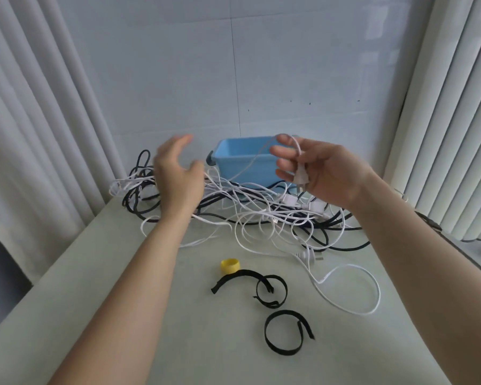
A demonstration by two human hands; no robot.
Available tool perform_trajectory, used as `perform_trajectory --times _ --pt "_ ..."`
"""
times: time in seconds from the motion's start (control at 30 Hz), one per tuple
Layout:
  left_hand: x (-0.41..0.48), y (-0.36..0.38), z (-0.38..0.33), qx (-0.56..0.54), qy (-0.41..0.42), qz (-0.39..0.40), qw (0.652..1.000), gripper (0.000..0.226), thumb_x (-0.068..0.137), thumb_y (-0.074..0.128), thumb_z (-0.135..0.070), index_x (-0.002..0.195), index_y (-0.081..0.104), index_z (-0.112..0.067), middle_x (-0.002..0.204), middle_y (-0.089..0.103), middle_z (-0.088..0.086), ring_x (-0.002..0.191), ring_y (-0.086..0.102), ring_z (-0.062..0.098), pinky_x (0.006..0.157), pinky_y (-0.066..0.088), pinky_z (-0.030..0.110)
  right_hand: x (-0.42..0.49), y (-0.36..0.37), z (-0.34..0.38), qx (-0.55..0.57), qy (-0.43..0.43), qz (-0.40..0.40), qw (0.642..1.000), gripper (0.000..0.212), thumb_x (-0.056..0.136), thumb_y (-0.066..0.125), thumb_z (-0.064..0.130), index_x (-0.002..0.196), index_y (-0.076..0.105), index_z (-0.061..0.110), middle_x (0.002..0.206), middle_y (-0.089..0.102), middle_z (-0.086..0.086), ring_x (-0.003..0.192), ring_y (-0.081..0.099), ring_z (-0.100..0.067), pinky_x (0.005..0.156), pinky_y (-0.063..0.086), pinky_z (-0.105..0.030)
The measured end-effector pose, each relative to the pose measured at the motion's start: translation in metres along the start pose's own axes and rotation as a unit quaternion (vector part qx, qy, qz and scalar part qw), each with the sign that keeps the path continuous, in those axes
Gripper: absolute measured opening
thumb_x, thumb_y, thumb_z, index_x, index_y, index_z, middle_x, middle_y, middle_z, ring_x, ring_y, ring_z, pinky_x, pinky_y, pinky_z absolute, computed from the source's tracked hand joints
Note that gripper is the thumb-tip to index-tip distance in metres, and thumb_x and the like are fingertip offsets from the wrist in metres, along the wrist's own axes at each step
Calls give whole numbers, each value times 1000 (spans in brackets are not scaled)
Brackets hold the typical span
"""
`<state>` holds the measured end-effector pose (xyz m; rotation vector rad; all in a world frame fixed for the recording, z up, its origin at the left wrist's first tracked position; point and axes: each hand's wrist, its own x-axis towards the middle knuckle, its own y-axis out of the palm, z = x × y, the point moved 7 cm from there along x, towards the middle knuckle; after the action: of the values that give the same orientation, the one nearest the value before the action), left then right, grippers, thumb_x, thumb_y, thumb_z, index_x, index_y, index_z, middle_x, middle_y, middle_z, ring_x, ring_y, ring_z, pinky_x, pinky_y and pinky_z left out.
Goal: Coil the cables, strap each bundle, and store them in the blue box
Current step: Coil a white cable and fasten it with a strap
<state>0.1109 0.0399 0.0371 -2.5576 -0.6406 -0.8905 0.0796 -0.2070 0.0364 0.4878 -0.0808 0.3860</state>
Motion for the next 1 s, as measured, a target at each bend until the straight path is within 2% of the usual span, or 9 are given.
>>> perform_trajectory --times 0.13,0.23,0.3,0.4,0.53,0.63,0.73,0.83,1.0 --pt "-26 48 -29 35 50 223 973 70 83 63 -7 150 42 -18 148 46 0 136 42 17 108 30 21 -11 29 7 -43 -6 90 995 53 76 35 -5 125 53 5 88 76 -6 69 70 -19 101 47 -41" --pt "-44 69 -27 106 14 332 937 81 84 64 -22 156 28 -30 148 50 -6 129 51 20 112 32 34 -16 46 11 -27 -9 167 986 61 76 30 -5 133 48 3 87 76 -1 72 71 -16 106 44 -41" --pt "-54 75 -22 116 -10 386 915 74 83 64 -32 150 35 -38 132 61 -14 122 55 16 114 31 44 -19 56 15 10 -23 201 979 65 76 29 -4 140 41 2 95 77 -1 82 74 -18 108 43 -40" --pt "-63 77 -13 101 -39 430 896 60 72 65 -43 131 56 -35 109 64 -14 112 59 13 103 44 40 -17 54 23 35 -73 158 984 74 76 32 -4 150 28 3 113 74 -5 97 73 -24 111 41 -43" --pt "-69 79 -19 79 2 482 873 11 85 70 -16 88 73 -26 89 70 -13 91 64 4 84 47 30 -9 28 32 37 -150 9 988 82 82 26 -19 154 22 21 134 62 -16 111 67 -36 104 48 -49" --pt "-68 75 -31 62 35 501 862 25 87 64 -4 71 67 -24 83 70 -15 88 64 0 86 49 32 -6 3 39 -24 -193 -107 975 93 87 23 -23 155 20 41 153 43 -10 128 56 -35 103 47 -55" --pt "-60 67 -37 25 37 504 863 35 88 52 7 66 59 -19 89 74 -6 99 67 7 90 51 32 -6 -19 45 -193 -206 -176 943 96 89 28 -23 152 19 48 160 30 -1 140 43 -28 86 56 -28" --pt "-47 56 -42 -52 12 448 893 39 93 45 10 71 62 -18 85 75 1 100 70 19 96 52 36 -3 -33 37 -300 -135 -192 925 85 89 34 -22 154 25 33 141 57 -7 126 57 -28 48 48 -18" --pt "-33 50 -31 -199 -126 351 906 23 90 43 0 77 60 -9 64 55 0 74 69 29 88 58 47 -3 -29 17 -316 -59 -173 931 73 81 24 -27 142 40 9 101 75 -17 89 74 -35 39 44 -21"
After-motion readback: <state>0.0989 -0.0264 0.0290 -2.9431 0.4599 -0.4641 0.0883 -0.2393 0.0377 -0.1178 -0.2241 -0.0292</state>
